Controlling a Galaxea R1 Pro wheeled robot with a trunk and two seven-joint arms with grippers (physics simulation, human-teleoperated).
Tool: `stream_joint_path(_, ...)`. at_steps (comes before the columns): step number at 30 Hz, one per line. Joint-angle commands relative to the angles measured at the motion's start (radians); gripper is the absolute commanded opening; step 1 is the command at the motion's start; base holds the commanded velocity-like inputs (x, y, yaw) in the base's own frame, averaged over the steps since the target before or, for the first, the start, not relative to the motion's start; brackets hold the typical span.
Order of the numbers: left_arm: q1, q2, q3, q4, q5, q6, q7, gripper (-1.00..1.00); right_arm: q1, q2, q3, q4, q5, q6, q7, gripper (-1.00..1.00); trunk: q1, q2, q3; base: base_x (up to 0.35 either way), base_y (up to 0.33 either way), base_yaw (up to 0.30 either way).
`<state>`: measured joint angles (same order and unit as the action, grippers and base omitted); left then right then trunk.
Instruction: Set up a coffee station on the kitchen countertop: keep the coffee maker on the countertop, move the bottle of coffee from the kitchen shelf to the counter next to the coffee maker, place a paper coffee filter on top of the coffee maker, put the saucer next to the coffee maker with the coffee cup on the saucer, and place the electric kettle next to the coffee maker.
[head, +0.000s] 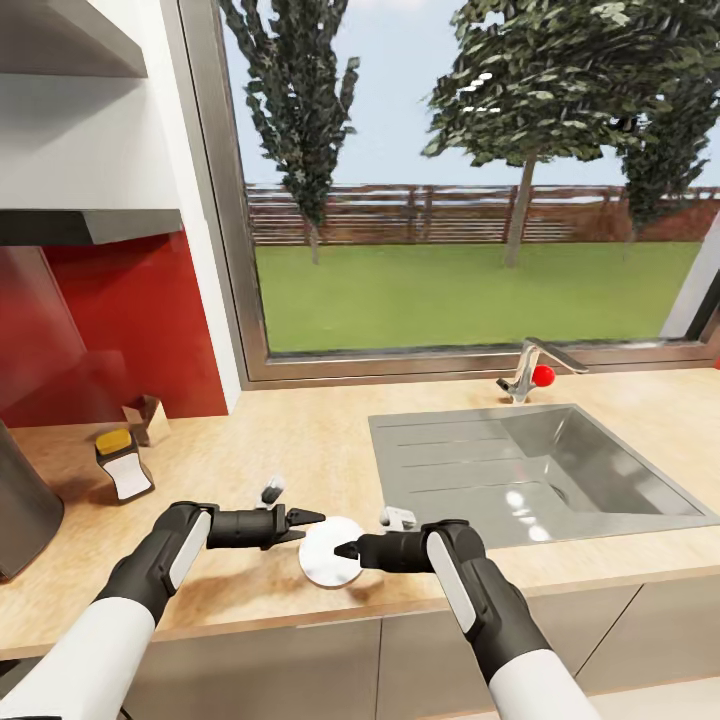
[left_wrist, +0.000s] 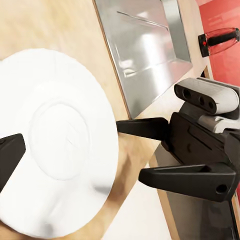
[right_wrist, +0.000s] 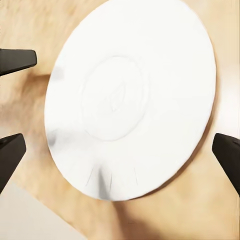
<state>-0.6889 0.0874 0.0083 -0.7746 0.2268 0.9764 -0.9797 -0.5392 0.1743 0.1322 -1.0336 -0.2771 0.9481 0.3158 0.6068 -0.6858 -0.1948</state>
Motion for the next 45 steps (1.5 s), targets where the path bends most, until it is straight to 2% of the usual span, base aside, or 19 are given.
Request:
stream_joint_path(1,0.000,0.000,0.001,0.000,-0.001,0.004,-0.004,1.00,0.000,0.000,0.000,0.012,0.018,0.006,0.002,1.00,0.000,-0.001,-0.002,0.000,0.000,0.000)
stream_joint_path(9,0.010,0.001,0.002,0.000,-0.002,0.004,-0.004,1.00,0.005,0.000,0.003,0.012,0.018,0.007,0.002,1.00,0.000,-0.001,-0.002,0.000,0.000,0.000)
stream_joint_path(15,0.012,0.000,0.002,0.000,-0.001,0.004,-0.004,1.00,0.007,0.000,0.045,0.012,0.018,0.006,0.003,1.00,0.000,-0.001,-0.002,0.000,0.000,0.000)
stream_joint_path(19,0.012,0.000,0.002,0.000,-0.001,0.004,-0.004,1.00,0.007,0.000,0.054,0.012,0.018,0.006,0.003,1.00,0.000,-0.001,-0.002,0.000,0.000,0.000)
stream_joint_path(37,0.012,-0.001,0.002,0.000,-0.001,0.004,-0.004,1.00,0.007,0.000,0.055,0.012,0.018,0.006,0.003,1.00,0.000,-0.001,-0.002,0.000,0.000,0.000)
stream_joint_path(45,0.026,-0.016,0.001,0.000,0.000,0.004,-0.004,1.00,0.007,0.000,0.056,0.012,0.018,0.006,0.003,1.00,0.000,-0.001,-0.002,0.000,0.000,0.000)
